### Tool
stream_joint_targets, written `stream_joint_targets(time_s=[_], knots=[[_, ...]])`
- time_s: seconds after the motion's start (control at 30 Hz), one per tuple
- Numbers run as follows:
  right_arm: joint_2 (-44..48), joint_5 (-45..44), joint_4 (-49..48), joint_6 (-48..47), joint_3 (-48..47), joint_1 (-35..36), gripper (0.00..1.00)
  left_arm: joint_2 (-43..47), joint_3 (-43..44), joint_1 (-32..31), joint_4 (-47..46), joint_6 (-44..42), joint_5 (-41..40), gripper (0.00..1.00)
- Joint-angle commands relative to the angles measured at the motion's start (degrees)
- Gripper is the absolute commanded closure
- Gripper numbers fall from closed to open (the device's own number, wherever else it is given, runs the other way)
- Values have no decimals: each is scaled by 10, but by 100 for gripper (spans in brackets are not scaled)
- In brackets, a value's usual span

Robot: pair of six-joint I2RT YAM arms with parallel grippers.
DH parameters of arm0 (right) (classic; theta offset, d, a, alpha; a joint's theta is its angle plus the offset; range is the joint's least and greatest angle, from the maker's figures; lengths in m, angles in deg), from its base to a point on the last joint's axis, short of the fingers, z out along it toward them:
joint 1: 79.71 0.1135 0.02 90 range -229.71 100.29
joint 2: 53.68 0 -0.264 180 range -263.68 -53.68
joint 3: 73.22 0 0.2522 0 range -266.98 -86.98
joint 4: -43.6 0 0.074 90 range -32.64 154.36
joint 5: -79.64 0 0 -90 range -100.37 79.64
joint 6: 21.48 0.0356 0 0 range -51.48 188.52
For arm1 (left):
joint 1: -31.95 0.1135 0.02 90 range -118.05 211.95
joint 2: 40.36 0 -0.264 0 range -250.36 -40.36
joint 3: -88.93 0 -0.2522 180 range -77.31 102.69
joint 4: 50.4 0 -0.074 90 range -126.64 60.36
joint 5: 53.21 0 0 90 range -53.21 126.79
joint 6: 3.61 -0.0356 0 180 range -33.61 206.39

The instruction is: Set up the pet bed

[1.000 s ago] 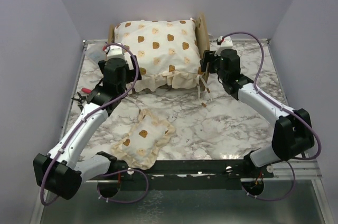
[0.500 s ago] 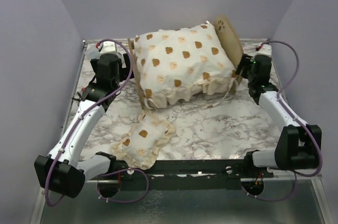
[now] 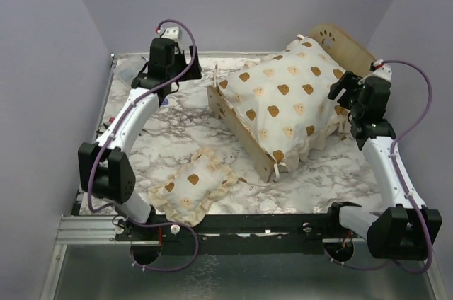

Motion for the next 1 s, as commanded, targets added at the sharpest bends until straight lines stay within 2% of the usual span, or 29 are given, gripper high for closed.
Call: stream_joint_targets(time_s=[0.0, 0.1, 0.23, 0.43, 0.53, 0.67, 0.77, 0.87, 0.97], knots=[[21, -74, 85, 57, 2, 0, 19, -127, 109, 4, -46, 46, 190, 2], [28, -147, 112, 59, 7, -1, 17, -218, 180, 2, -53, 68, 258, 2], [13, -266, 153, 77, 16, -7, 19, -316, 268, 1, -53, 80, 242, 4], [-6, -272, 172, 126, 54, -33, 21, -439, 410, -2, -3, 70, 212, 13], [-23, -257, 165, 123, 68, -37, 22, -476, 435, -11, 15, 62, 228, 16], [-43, -208, 154, 91, 75, -37, 23, -476, 387, -27, 21, 44, 248, 21], [-44, -154, 136, 50, 72, -37, 24, -451, 326, -35, 19, 31, 257, 30], [-52, -105, 115, 15, 63, -37, 24, -406, 238, -38, -6, 30, 261, 40], [-73, -44, 93, -14, 49, -37, 24, -345, 138, -38, -41, 39, 268, 46]])
